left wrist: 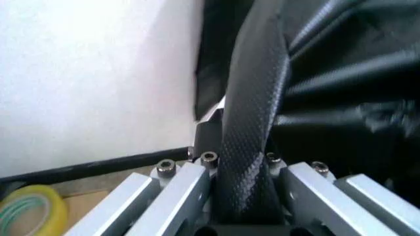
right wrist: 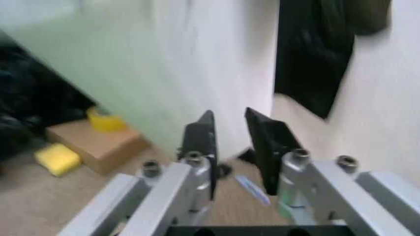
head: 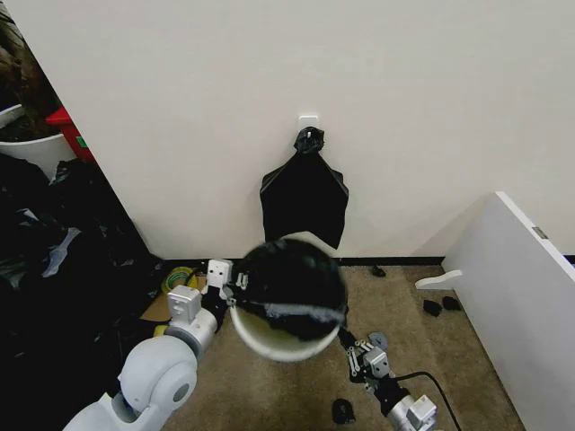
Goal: Place the garbage bag over the trash bin.
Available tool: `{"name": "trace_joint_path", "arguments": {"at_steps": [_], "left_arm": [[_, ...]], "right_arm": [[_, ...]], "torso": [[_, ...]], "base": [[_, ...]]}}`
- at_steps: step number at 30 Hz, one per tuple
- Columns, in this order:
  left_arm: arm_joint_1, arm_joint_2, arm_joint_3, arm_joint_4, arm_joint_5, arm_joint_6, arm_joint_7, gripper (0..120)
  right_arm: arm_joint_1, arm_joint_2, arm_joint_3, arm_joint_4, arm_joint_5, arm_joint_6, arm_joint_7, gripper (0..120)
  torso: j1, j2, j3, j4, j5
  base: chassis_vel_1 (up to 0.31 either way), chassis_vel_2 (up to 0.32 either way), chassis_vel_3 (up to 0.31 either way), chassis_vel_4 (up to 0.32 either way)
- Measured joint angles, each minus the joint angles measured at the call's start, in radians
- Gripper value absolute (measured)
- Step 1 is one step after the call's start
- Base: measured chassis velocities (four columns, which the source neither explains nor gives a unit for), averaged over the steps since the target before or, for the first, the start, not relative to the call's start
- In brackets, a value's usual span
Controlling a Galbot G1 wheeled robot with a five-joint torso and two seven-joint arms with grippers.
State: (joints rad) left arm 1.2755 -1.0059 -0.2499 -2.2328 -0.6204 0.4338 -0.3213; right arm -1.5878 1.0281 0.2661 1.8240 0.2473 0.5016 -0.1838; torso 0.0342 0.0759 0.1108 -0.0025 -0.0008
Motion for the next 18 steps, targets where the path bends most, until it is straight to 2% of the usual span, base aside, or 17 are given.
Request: {"name": "trace_joint_path", "arguments": {"at_steps": [1,4,5,8,9,10,12,13,14,18], "left_arm": [[0.0,0.0,0.0,0.0,0.0,0.0,0.0,1],[-0.009,-0.003,0.004,0.037,0.012,-0.013,-0.002,1],[-0.009,-0.003,0.004,0.037,0.012,-0.013,-0.002,1],[-0.016,-0.004,0.016,0.076,0.032,-0.032,-0.002,1],[-0.016,-0.004,0.016,0.076,0.032,-0.032,-0.002,1],[-0.019,-0.005,0.021,0.088,0.038,-0.038,-0.002,1],[-0.026,-0.006,0.031,0.109,0.055,-0.052,-0.001,1],[-0.027,-0.006,0.039,0.121,0.073,-0.064,0.001,1],[-0.027,-0.006,0.039,0.121,0.073,-0.064,0.001,1],[-0.029,-0.01,0.058,0.145,0.136,-0.103,0.004,1]], "right_arm": [[0.0,0.0,0.0,0.0,0.0,0.0,0.0,22],[0.013,-0.019,0.074,-0.058,0.054,0.113,-0.212,36],[0.013,-0.019,0.074,-0.058,0.054,0.113,-0.212,36],[0.013,-0.024,0.156,-0.058,0.112,0.162,-0.424,50],[0.013,-0.024,0.156,-0.058,0.112,0.162,-0.424,50],[0.01,-0.025,0.168,-0.034,0.119,0.168,-0.453,56],[-0.001,-0.027,0.169,0.03,0.104,0.158,-0.416,64],[-0.01,-0.027,0.159,0.078,0.061,0.128,-0.336,70],[-0.01,-0.027,0.159,0.078,0.061,0.128,-0.336,70],[-0.034,-0.034,0.101,0.186,-0.104,-0.023,-0.067,84]], "torso": [[0.0,0.0,0.0,0.0,0.0],[0.0,0.0,0.0,0.0001,0.0002],[0.0,0.0,0.0,0.0001,0.0002],[0.0,0.0,0.0,0.0,-0.0003],[0.0,0.0,0.0,0.0,-0.0003],[0.0,0.0,0.0,-0.0001,0.0005],[0.0,0.0,0.0,0.0,-0.0001],[0.0,0.0,0.0,0.0,0.0],[0.0,0.0,0.0,0.0,0.0],[0.0,0.0,0.0,0.0001,0.0001]], "base": [[0.0,0.0,0.0,0.0],[0.0,0.0,0.0,0.0],[0.0,0.0,0.0,0.0],[0.0,0.0,0.0,0.0],[0.0,0.0,0.0,0.0],[0.0,0.0,0.0,0.0],[0.0,0.0,0.0,0.0],[0.0,0.0,0.0,0.0],[0.0,0.0,0.0,0.0],[0.0,0.0,0.0,0.0]]}}
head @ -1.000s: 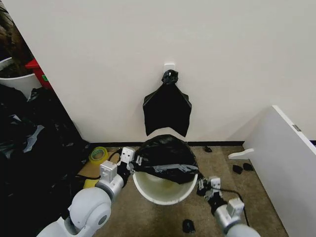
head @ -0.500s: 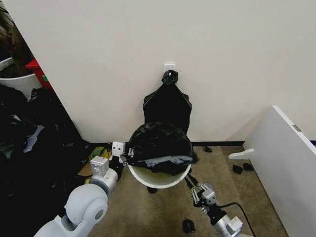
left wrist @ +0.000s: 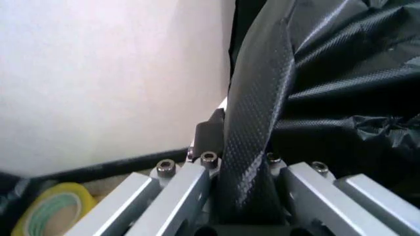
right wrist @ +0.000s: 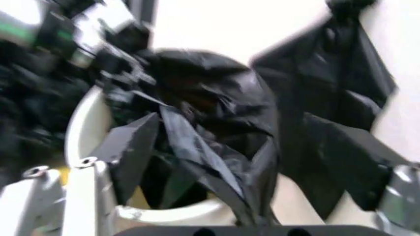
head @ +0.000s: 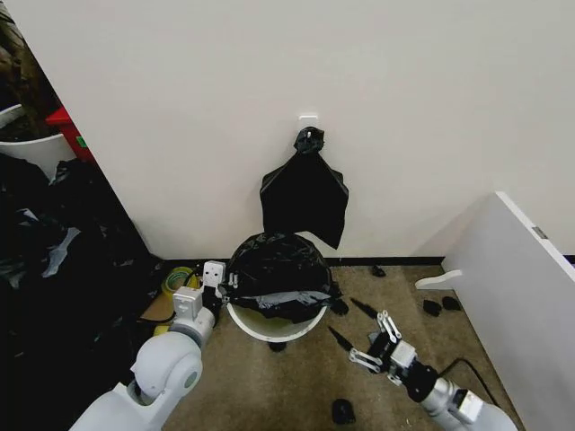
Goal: Place the garbage bag over the trash bin.
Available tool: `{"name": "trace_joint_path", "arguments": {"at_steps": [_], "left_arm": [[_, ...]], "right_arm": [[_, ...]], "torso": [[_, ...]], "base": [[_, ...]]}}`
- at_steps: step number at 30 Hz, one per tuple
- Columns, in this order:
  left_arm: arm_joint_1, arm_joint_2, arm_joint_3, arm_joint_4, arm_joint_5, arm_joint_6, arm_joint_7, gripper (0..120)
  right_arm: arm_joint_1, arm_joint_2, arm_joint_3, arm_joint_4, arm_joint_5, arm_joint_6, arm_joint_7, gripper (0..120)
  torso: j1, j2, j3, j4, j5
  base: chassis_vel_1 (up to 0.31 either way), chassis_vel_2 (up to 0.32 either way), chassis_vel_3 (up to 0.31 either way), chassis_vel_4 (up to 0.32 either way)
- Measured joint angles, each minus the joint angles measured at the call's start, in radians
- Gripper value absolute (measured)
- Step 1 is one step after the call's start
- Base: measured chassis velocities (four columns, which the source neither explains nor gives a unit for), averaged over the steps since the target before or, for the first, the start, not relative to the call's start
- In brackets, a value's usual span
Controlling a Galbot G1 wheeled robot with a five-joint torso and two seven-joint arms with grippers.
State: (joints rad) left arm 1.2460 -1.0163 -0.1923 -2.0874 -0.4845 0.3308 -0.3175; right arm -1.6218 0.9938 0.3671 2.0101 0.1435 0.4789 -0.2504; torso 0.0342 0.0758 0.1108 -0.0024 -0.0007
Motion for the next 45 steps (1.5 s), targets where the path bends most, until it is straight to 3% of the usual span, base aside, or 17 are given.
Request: {"name": "trace_joint_path", "arguments": {"at_steps": [1,3,7,12,15,19,23,35,40,45], "left_arm": [[0.0,0.0,0.0,0.0,0.0,0.0,0.0,1],[-0.002,-0.006,0.01,0.009,0.043,-0.02,0.002,1],[-0.006,-0.009,0.014,0.009,0.064,-0.027,0.002,1],[-0.002,-0.014,0.015,0.0,0.069,-0.027,0.002,1],[0.007,-0.022,0.015,-0.007,0.073,-0.026,0.002,1],[0.016,-0.027,0.015,-0.014,0.076,-0.019,0.002,1],[0.02,-0.03,0.015,-0.023,0.076,-0.012,0.002,1],[0.041,-0.039,0.015,-0.056,0.082,0.001,0.002,1],[0.044,-0.039,0.013,-0.061,0.081,0.002,0.002,1],[0.041,-0.041,0.009,-0.061,0.061,0.001,-0.003,1]], "right_arm": [[0.0,0.0,0.0,0.0,0.0,0.0,0.0,84],[-0.005,-0.012,-0.05,0.052,-0.084,-0.13,0.123,95],[0.021,-0.024,-0.077,0.056,-0.149,-0.187,0.123,97],[0.08,-0.027,-0.131,0.042,-0.149,-0.203,0.093,81],[0.128,-0.019,-0.178,0.037,-0.128,-0.218,0.087,66],[0.161,-0.015,-0.21,0.033,-0.125,-0.238,0.083,56],[0.172,-0.014,-0.222,0.03,-0.125,-0.243,0.081,50],[0.175,0.002,-0.221,0.034,-0.127,-0.252,0.12,3],[0.177,0.022,-0.231,0.019,-0.068,-0.184,0.063,0],[0.175,0.037,-0.239,-0.016,0.075,-0.07,-0.1,0]], "torso": [[0.0,0.0,0.0,0.0,0.0],[0.0,0.0,0.0,-0.0002,0.0],[0.0,0.0,0.0,0.0,0.0001],[0.0,0.0,0.0,0.0,0.0001],[0.0,0.0,0.0,0.0001,0.0001],[0.0,0.0,0.0,0.0,0.0001],[0.0,0.0,0.0,0.0,0.0001],[0.0,0.0,0.0,-0.0001,0.0],[0.0,0.0,0.0,-0.0001,0.0],[0.0,0.0,0.0,0.0,0.0]], "base": [[0.0,0.0,0.0,0.0],[0.0,0.0,0.0,0.0],[0.0,0.0,0.0,0.0],[0.0,0.0,0.0,0.0],[0.0,0.0,0.0,0.0],[0.0,0.0,0.0,0.0],[0.0,0.0,0.0,0.0],[0.0,0.0,0.0,0.0],[0.0,0.0,0.0,0.0],[0.0,0.0,0.0,0.0]]}}
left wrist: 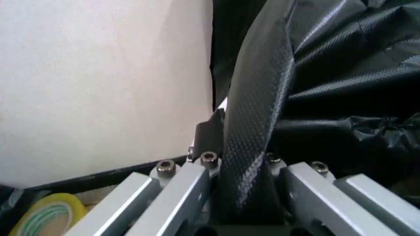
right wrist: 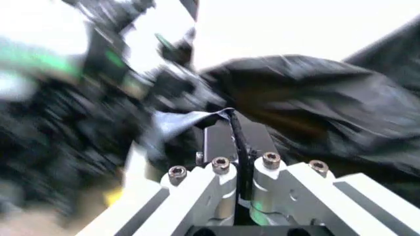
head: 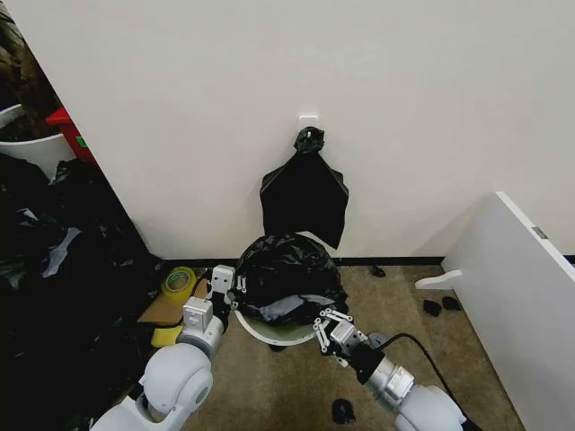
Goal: Place the garbage bag over the trash bin.
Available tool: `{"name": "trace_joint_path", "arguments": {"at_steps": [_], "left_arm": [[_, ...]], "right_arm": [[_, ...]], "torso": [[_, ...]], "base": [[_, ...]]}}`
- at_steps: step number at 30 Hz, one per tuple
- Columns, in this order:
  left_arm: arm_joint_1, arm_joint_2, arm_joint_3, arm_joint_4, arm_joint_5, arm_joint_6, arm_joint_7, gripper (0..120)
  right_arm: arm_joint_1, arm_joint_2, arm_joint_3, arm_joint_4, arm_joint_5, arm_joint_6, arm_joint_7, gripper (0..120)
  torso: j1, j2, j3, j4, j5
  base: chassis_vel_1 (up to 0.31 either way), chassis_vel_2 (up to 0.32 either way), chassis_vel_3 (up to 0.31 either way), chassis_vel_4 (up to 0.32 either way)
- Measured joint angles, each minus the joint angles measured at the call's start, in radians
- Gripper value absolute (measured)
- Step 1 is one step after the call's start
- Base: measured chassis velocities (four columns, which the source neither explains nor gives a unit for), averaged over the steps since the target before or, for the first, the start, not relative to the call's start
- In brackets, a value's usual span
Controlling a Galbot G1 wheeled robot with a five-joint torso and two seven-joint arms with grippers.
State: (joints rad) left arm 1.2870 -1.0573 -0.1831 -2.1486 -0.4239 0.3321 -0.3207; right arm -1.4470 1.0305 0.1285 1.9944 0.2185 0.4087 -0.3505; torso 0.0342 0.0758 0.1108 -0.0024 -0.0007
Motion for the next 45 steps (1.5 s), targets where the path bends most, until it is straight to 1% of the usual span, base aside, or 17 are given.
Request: {"name": "trace_joint_path", "arguments": {"at_steps": [3,4,7,8,10,11,13,14,18,22,28,31,37,41,43,44,45], "left_arm": [[-0.008,-0.01,-0.009,-0.015,-0.086,0.014,-0.023,1],[-0.008,-0.01,-0.009,-0.015,-0.086,0.014,-0.023,1],[-0.013,-0.015,-0.015,-0.032,-0.162,0.039,-0.04,1],[-0.013,-0.015,-0.015,-0.032,-0.162,0.039,-0.04,1],[-0.017,-0.017,-0.022,-0.057,-0.243,0.073,-0.057,1],[-0.017,-0.017,-0.022,-0.057,-0.243,0.073,-0.057,1],[-0.021,-0.019,-0.026,-0.076,-0.301,0.099,-0.071,1],[-0.024,-0.019,-0.031,-0.095,-0.362,0.126,-0.088,1],[-0.026,-0.013,-0.041,-0.118,-0.416,0.166,-0.107,1],[-0.025,0.009,-0.051,-0.117,-0.394,0.173,-0.108,1],[-0.033,0.035,-0.07,-0.102,-0.345,0.158,-0.106,1],[-0.031,0.034,-0.079,-0.11,-0.35,0.159,-0.106,1],[-0.024,0.029,-0.104,-0.15,-0.411,0.188,-0.114,1],[-0.022,0.034,-0.126,-0.145,-0.416,0.179,-0.113,1],[-0.025,0.036,-0.138,-0.119,-0.417,0.159,-0.108,1],[-0.026,0.036,-0.141,-0.109,-0.418,0.152,-0.107,1],[-0.026,0.036,-0.141,-0.109,-0.418,0.152,-0.107,1]], "right_arm": [[-0.017,0.013,0.018,-0.074,0.118,0.096,-0.282,0],[-0.017,0.013,0.018,-0.074,0.118,0.096,-0.282,0],[-0.018,0.036,0.042,-0.147,0.13,0.133,-0.48,0],[-0.018,0.036,0.042,-0.147,0.13,0.133,-0.48,0],[-0.007,0.055,0.045,-0.198,0.123,0.14,-0.527,0],[-0.007,0.055,0.045,-0.198,0.123,0.14,-0.527,0],[0.004,0.066,0.048,-0.23,0.108,0.143,-0.529,0],[0.018,0.075,0.056,-0.263,0.084,0.15,-0.514,0],[0.042,0.081,0.076,-0.322,0.027,0.182,-0.459,0],[0.065,0.073,0.113,-0.386,-0.017,0.236,-0.402,0],[0.071,0.048,0.149,-0.458,0.0,0.288,-0.378,0],[0.075,0.051,0.154,-0.491,-0.009,0.299,-0.349,0],[0.102,0.075,0.137,-0.558,-0.035,0.291,-0.245,0],[0.101,0.076,0.114,-0.541,0.037,0.286,-0.254,0],[0.091,0.059,0.112,-0.518,0.178,0.287,-0.353,0],[0.087,0.051,0.114,-0.513,0.244,0.285,-0.409,4],[0.087,0.051,0.114,-0.513,0.244,0.285,-0.409,4]], "torso": [[0.0,0.0,0.0,-0.0002,-0.0001],[0.0,0.0,0.0,-0.0002,-0.0001],[0.0,0.0,0.0,-0.0002,0.0001],[0.0,0.0,0.0,-0.0002,0.0001],[0.0,0.0,0.0,-0.0001,0.0001],[0.0,0.0,0.0,-0.0001,0.0001],[0.0,0.0,0.0,-0.0001,0.0002],[0.0,0.0,0.0,-0.0002,0.0002],[0.0,0.0,0.0,0.0,0.0002],[0.0,0.0,0.0,0.0,0.0001],[0.0,0.0,0.0,-0.0001,0.0003],[0.0,0.0,0.0,-0.0001,-0.0004],[0.0,0.0,0.0,-0.0001,0.0003],[0.0,0.0,0.0,-0.0001,0.0003],[0.0,0.0,0.0,0.0,-0.0003],[0.0,0.0,0.0,0.0,-0.0003],[0.0,0.0,0.0,0.0,-0.0003]], "base": [[0.0,0.0,0.0,0.0],[0.0,0.0,0.0,0.0],[0.0,0.0,0.0,0.0],[0.0,0.0,0.0,0.0],[0.0,0.0,0.0,0.0],[0.0,0.0,0.0,0.0],[0.0,0.0,0.0,0.0],[0.0,0.0,0.0,0.0],[0.0,0.0,0.0,0.0],[0.0,0.0,0.0,0.0],[0.0,0.0,0.0,0.0],[0.0,0.0,0.0,0.0],[0.0,0.0,0.0,0.0],[0.0,0.0,0.0,0.0],[0.0,0.0,0.0,0.0],[0.0,0.0,0.0,0.0],[0.0,0.0,0.0,0.0]]}}
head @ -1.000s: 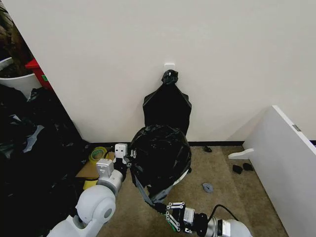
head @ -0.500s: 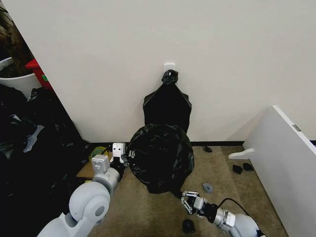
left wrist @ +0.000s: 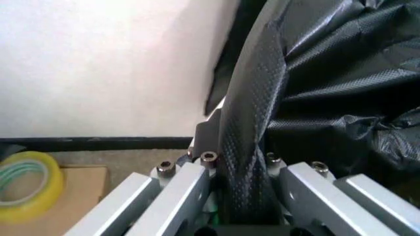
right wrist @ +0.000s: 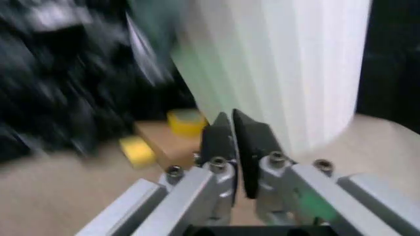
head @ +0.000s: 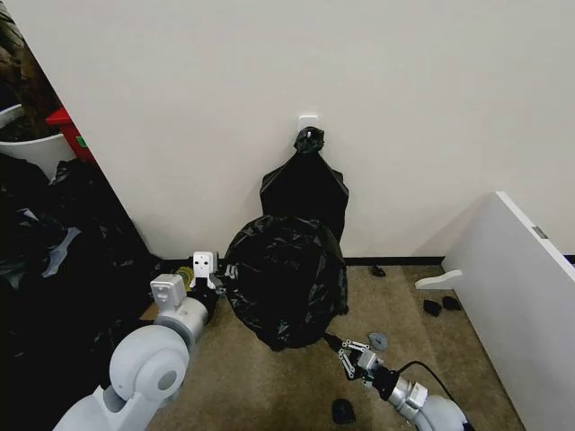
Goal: Place the garbage bag over the trash bin.
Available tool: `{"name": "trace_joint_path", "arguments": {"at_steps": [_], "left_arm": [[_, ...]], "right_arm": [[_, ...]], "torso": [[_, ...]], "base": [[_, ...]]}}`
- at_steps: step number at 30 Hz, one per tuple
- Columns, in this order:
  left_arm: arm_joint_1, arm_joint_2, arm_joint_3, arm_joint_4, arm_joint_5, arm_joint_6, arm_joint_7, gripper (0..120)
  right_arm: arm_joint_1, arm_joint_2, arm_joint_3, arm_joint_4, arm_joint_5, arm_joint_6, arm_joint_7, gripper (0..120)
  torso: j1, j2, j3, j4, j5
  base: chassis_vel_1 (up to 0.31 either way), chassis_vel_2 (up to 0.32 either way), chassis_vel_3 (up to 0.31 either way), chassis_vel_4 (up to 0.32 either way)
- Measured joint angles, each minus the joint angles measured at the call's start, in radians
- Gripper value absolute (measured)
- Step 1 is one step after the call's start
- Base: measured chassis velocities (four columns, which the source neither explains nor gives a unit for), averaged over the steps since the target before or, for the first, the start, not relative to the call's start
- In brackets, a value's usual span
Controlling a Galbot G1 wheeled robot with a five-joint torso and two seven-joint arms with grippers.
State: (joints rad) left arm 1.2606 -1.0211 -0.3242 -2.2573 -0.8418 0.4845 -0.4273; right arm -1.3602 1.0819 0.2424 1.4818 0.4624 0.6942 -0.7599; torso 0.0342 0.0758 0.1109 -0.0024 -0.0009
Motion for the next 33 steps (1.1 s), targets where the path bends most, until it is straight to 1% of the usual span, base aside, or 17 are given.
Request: {"name": "trace_joint_path", "arguments": {"at_steps": [2,4,6,8,10,12,14,16,17,19,20,23,25,27,28,31,33], "left_arm": [[-0.006,-0.004,-0.006,0.021,-0.006,-0.014,0.002,1],[-0.006,-0.005,-0.007,0.024,-0.007,-0.016,0.003,1],[-0.009,-0.008,-0.005,0.029,-0.007,-0.019,0.005,1],[-0.009,-0.008,-0.005,0.028,-0.007,-0.019,0.005,1],[-0.009,-0.007,-0.002,0.024,-0.007,-0.019,0.006,1],[-0.009,-0.003,-0.002,0.014,-0.007,-0.019,0.006,1],[-0.009,-0.002,-0.002,0.013,-0.007,-0.018,0.006,1],[-0.006,0.0,-0.001,0.004,-0.007,-0.017,0.007,1],[-0.006,0.0,-0.001,0.004,-0.007,-0.017,0.007,1],[-0.005,0.0,0.0,0.0,-0.007,-0.016,0.007,1],[-0.005,0.0,0.0,0.0,-0.007,-0.016,0.007,1],[-0.004,-0.002,0.007,-0.005,-0.006,-0.015,0.007,1],[-0.004,-0.003,0.009,-0.006,-0.006,-0.015,0.007,1],[-0.004,-0.006,0.014,-0.008,-0.004,-0.014,0.007,1],[-0.004,-0.006,0.014,-0.008,-0.004,-0.014,0.007,1],[-0.004,-0.008,0.016,-0.01,-0.003,-0.014,0.007,1],[-0.004,-0.008,0.017,-0.01,-0.003,-0.014,0.007,1]], "right_arm": [[-0.017,-0.023,0.013,0.008,0.172,-0.02,-0.165,15],[-0.02,-0.026,0.016,0.008,0.201,-0.027,-0.188,18],[-0.031,-0.033,0.02,0.009,0.307,-0.064,-0.254,30],[-0.034,-0.033,0.02,0.014,0.322,-0.072,-0.259,33],[-0.04,-0.031,0.014,0.043,0.346,-0.092,-0.244,41],[-0.046,-0.024,-0.007,0.091,0.337,-0.108,-0.148,52],[-0.046,-0.022,-0.013,0.102,0.332,-0.113,-0.122,55],[-0.045,-0.012,-0.029,0.133,0.304,-0.134,-0.057,67],[-0.045,-0.012,-0.029,0.133,0.304,-0.134,-0.057,67],[-0.043,-0.008,-0.039,0.143,0.289,-0.144,-0.04,75],[-0.043,-0.008,-0.039,0.143,0.289,-0.144,-0.04,75],[-0.039,0.001,-0.048,0.154,0.277,-0.16,-0.029,91],[-0.038,0.002,-0.049,0.154,0.276,-0.162,-0.028,93],[-0.032,0.004,-0.048,0.153,0.272,-0.171,-0.027,84],[-0.032,0.004,-0.048,0.153,0.272,-0.171,-0.027,84],[-0.029,0.001,-0.043,0.147,0.273,-0.176,-0.03,69],[-0.029,0.001,-0.042,0.146,0.274,-0.176,-0.031,68]], "torso": [[0.0,0.0,0.0,-0.0001,0.0001],[0.0,0.0,0.0,-0.0002,0.0001],[0.0,0.0,0.0,-0.0002,0.0004],[0.0,0.0,0.0,-0.0002,0.0006],[0.0,0.0,0.0,-0.0001,0.0001],[0.0,0.0,0.0,-0.0001,0.0006],[0.0,0.0,0.0,-0.0001,0.0005],[0.0,0.0,0.0,0.0,0.0004],[0.0,0.0,0.0,0.0,0.0004],[0.0,0.0,0.0,-0.0001,0.0002],[0.0,0.0,0.0,-0.0001,0.0002],[0.0,0.0,0.0,-0.0001,0.0003],[0.0,0.0,0.0,-0.0001,0.0003],[0.0,0.0,0.0,-0.0001,0.0003],[0.0,0.0,0.0,-0.0001,0.0003],[0.0,0.0,0.0,-0.0001,0.0003],[0.0,0.0,0.0,-0.0001,0.0003]], "base": [[0.0,0.0,0.0,0.0],[0.0,0.0,0.0,0.0],[0.0,0.0,0.0,0.0],[0.0,0.0,0.0,0.0],[0.0,0.0,0.0,0.0],[0.0,0.0,0.0,0.0],[0.0,0.0,0.0,0.0],[0.0,0.0,0.0,0.0],[0.0,0.0,0.0,0.0],[0.0,0.0,0.0,0.0],[0.0,0.0,0.0,0.0],[0.0,0.0,0.0,0.0],[0.0,0.0,0.0,0.0],[0.0,0.0,0.0,0.0],[0.0,0.0,0.0,0.0],[0.0,0.0,0.0,0.0],[0.0,0.0,0.0,0.0]]}}
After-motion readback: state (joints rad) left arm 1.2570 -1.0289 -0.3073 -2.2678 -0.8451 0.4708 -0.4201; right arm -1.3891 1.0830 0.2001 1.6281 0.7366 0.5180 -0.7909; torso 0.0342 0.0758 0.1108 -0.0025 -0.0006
